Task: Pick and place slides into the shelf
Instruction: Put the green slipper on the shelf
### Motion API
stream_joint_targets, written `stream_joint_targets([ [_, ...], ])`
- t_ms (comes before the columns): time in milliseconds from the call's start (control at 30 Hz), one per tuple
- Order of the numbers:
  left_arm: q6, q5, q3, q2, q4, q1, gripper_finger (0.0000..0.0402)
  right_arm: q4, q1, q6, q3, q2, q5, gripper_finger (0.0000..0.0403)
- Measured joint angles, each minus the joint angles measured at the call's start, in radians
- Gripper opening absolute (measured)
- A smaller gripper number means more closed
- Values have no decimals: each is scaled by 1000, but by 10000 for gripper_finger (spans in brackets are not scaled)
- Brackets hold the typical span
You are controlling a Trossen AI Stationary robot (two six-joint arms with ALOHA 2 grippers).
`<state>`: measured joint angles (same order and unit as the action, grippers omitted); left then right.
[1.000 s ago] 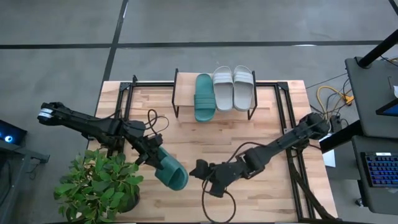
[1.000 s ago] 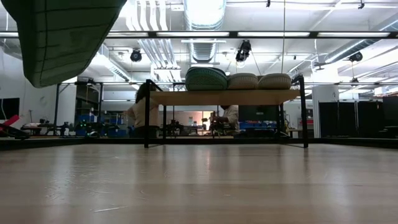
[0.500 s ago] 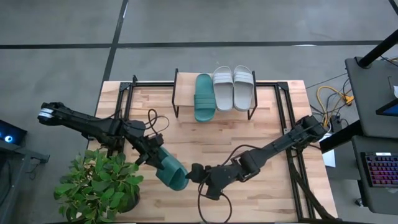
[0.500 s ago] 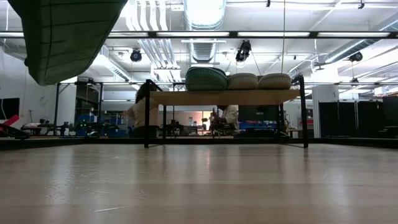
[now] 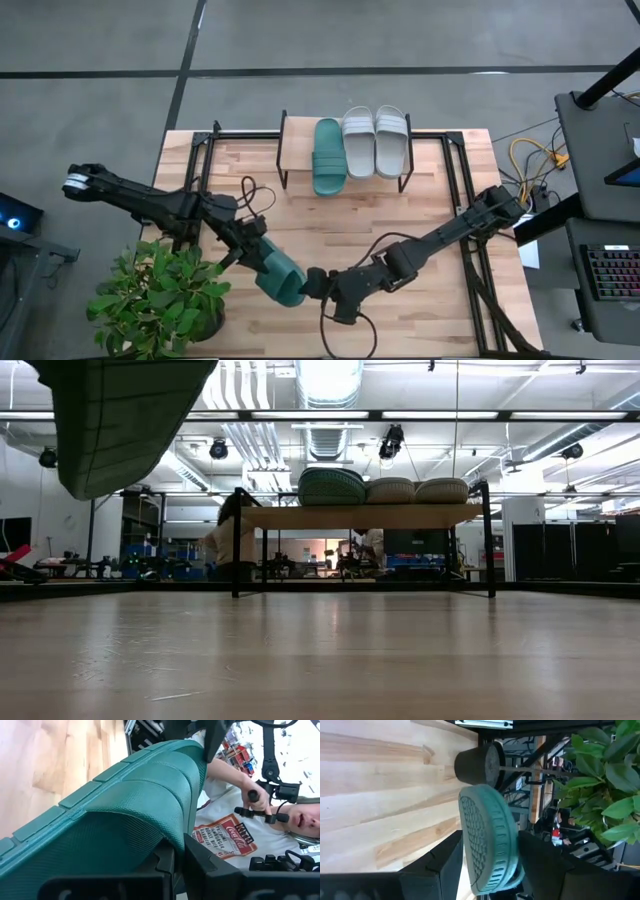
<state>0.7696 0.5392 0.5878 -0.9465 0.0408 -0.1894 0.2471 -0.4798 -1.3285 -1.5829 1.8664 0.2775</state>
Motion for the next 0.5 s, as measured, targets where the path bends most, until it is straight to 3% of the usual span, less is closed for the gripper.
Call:
stream_joint_targets([
  [500,0,-10,7,-43,149,0,0,-55,11,0,1,0,-1,168],
])
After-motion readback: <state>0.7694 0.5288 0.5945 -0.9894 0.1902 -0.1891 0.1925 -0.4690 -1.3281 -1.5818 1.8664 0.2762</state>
